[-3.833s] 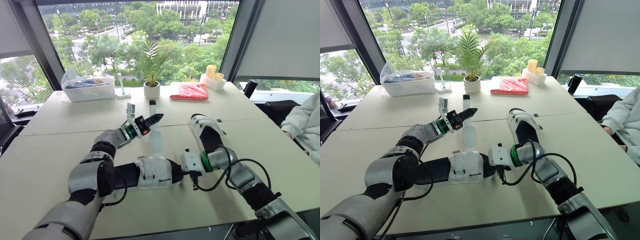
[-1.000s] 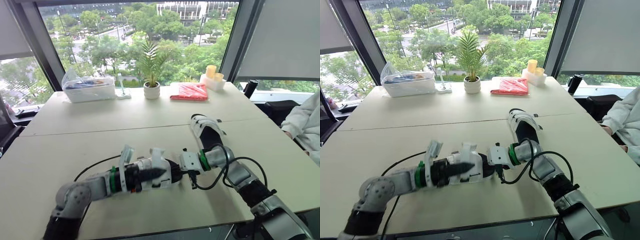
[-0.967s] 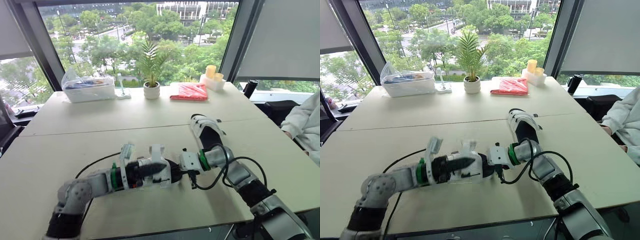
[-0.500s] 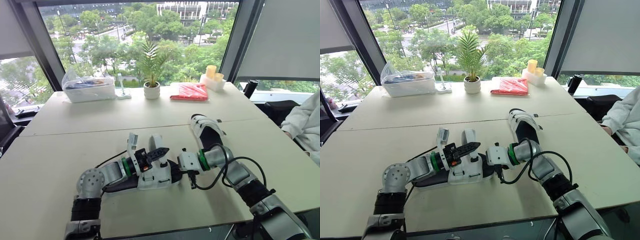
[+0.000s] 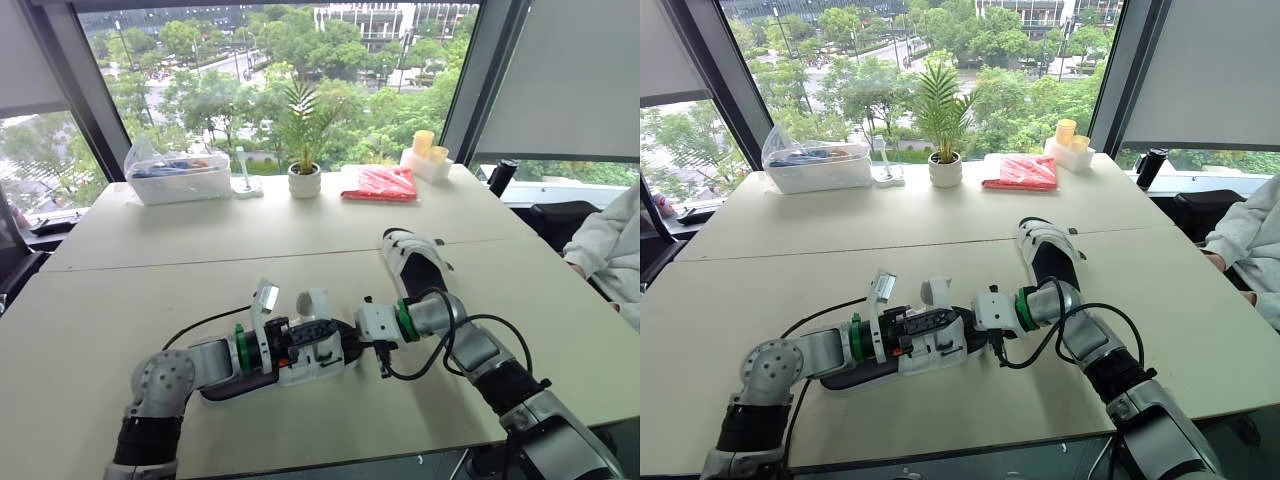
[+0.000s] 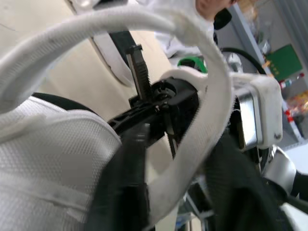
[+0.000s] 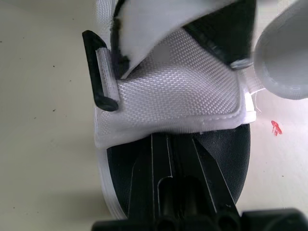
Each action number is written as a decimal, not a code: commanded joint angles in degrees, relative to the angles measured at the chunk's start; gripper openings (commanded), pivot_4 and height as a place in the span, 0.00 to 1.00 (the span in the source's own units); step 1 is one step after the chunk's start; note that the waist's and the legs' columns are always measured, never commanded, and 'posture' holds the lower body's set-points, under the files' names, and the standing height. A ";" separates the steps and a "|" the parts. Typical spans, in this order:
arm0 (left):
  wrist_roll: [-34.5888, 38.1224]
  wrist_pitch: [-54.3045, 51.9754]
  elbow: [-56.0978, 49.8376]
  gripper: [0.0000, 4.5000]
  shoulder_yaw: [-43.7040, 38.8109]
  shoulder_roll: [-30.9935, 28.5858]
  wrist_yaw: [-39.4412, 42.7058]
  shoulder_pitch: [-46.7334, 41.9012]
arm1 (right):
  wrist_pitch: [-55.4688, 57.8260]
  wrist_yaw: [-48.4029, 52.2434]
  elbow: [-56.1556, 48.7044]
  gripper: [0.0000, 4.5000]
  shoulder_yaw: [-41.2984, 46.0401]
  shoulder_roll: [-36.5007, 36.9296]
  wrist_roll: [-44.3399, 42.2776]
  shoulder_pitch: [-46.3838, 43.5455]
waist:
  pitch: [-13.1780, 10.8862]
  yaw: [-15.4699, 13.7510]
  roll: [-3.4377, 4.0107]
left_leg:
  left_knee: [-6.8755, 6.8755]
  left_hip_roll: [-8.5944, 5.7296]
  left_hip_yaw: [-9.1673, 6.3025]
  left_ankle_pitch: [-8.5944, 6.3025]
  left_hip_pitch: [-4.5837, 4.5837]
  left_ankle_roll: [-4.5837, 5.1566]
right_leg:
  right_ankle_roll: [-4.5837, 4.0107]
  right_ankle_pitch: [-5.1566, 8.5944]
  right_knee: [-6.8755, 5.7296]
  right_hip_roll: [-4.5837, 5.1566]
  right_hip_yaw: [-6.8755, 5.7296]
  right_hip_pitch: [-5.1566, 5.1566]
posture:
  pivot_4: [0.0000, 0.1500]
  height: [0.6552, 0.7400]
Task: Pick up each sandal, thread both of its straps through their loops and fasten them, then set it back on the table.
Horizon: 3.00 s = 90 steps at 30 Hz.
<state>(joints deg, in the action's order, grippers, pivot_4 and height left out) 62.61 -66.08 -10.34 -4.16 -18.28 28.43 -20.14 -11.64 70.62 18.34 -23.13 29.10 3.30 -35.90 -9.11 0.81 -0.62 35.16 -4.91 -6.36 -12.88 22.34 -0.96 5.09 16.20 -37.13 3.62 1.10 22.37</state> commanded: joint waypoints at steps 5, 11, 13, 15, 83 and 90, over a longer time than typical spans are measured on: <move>-6.99 7.17 0.46 0.99 1.87 -5.21 7.53 -0.26 | 0.16 0.56 1.91 0.00 -2.30 -0.45 2.11 0.77 | 0.01 -0.04 0.02 | -0.01 0.01 0.01 0.01 0.00 -0.01 | -0.17 0.09 0.02 0.00 0.01 -0.02 | 1.00 1.00; -7.02 8.32 3.97 0.99 0.15 -4.53 8.53 -3.83 | -0.05 0.55 2.36 0.00 -2.32 -0.54 2.17 0.41 | 0.01 0.05 0.01 | 0.00 0.03 0.00 0.02 0.00 -0.02 | -0.13 0.07 0.01 0.00 0.01 0.00 | 1.00 1.00; -7.39 8.61 4.30 0.99 0.32 -4.28 9.19 -4.24 | -0.04 0.52 2.53 0.00 -2.33 -0.70 2.20 0.20 | 0.01 0.06 0.01 | -0.03 0.03 0.00 0.02 0.00 -0.02 | -0.03 0.02 0.02 0.00 0.01 0.03 | 1.00 1.00; -7.72 8.94 4.11 0.93 0.66 -4.19 9.99 -4.36 | -0.08 0.55 2.54 0.00 -2.25 -0.70 2.21 0.18 | 0.00 0.06 0.00 | -0.05 0.03 0.00 0.02 0.01 -0.02 | -0.01 0.01 0.02 0.00 0.01 0.04 | 1.00 1.00; 8.38 -1.59 -3.39 0.00 -7.72 3.69 -11.12 0.40 | 0.05 0.68 2.13 0.00 -2.35 -0.73 2.25 0.66 | -0.05 0.04 -0.05 | -0.05 0.03 -0.01 0.02 0.04 -0.03 | 0.00 0.00 0.04 -0.01 -0.01 0.06 | 1.00 1.00; 7.71 -1.22 -3.87 0.00 -7.30 3.04 -10.52 0.89 | 0.12 0.70 2.07 0.00 -2.38 -0.69 2.27 0.74 | -0.05 0.04 -0.05 | -0.06 0.03 -0.01 0.02 0.04 -0.03 | 0.00 0.00 0.05 -0.01 0.00 0.06 | 1.00 1.00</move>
<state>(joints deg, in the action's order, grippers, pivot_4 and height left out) 69.46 -68.09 -12.18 -11.86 -14.79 17.22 -19.07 -12.68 70.77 19.37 -23.22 28.65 3.46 -36.42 -9.16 0.85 -0.67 35.10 -4.87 -6.38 -12.87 22.38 -0.99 5.08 16.20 -37.08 3.61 1.10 22.43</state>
